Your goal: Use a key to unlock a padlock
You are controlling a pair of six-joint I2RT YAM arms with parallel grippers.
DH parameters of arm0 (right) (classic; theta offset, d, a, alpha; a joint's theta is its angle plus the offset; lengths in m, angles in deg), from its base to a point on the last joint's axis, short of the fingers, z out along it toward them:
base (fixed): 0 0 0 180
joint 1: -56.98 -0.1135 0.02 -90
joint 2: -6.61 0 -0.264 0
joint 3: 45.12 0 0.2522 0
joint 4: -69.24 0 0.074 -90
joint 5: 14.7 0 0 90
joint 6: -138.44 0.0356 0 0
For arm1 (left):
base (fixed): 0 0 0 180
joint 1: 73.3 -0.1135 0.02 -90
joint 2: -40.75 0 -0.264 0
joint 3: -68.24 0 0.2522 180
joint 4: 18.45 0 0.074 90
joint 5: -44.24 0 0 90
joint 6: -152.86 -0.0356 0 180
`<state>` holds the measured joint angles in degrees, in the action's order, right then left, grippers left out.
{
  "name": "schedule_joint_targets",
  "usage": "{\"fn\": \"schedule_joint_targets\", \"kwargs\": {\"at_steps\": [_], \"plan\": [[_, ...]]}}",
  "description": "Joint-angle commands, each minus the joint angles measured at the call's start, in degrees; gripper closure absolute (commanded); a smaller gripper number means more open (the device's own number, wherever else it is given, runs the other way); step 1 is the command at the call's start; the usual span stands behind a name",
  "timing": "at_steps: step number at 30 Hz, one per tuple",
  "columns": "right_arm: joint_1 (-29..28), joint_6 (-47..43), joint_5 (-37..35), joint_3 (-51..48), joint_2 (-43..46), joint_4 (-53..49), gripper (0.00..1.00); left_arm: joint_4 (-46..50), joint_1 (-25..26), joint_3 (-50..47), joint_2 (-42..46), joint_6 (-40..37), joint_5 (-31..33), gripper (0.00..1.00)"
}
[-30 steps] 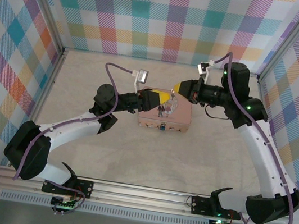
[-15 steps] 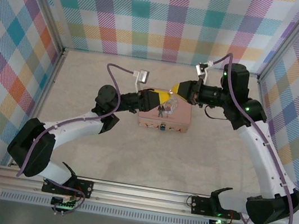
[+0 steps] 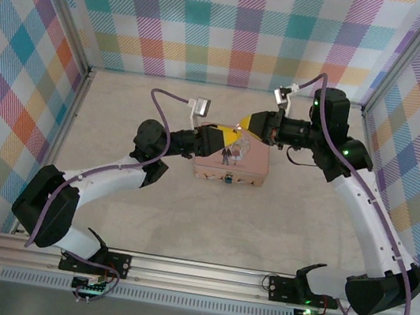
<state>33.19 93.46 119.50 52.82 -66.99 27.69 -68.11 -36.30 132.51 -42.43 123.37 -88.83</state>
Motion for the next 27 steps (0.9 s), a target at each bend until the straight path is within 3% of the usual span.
{"fn": "schedule_joint_targets", "kwargs": {"at_steps": [1, 11, 17, 27], "plan": [[0.15, 1.13, 1.74, -0.98, -0.23, 3.24, 1.0, -3.49, 0.18, 1.51, 1.02, -0.22, -1.01, 0.22], [0.15, 4.76, 5.41, -3.59, -1.15, 8.67, 1.0, -4.09, 0.27, 1.31, 1.35, -0.31, -1.19, 0.17], [1.52, 3.41, 3.38, -3.56, -0.88, 7.05, 1.0, -3.28, 0.25, 0.31, 2.37, -0.47, -0.61, 0.39], [2.17, 3.17, 3.28, -3.4, -0.23, 7.05, 1.0, 0.61, 0.25, -0.31, 3.46, -2.2, 0.23, 0.61]]}}
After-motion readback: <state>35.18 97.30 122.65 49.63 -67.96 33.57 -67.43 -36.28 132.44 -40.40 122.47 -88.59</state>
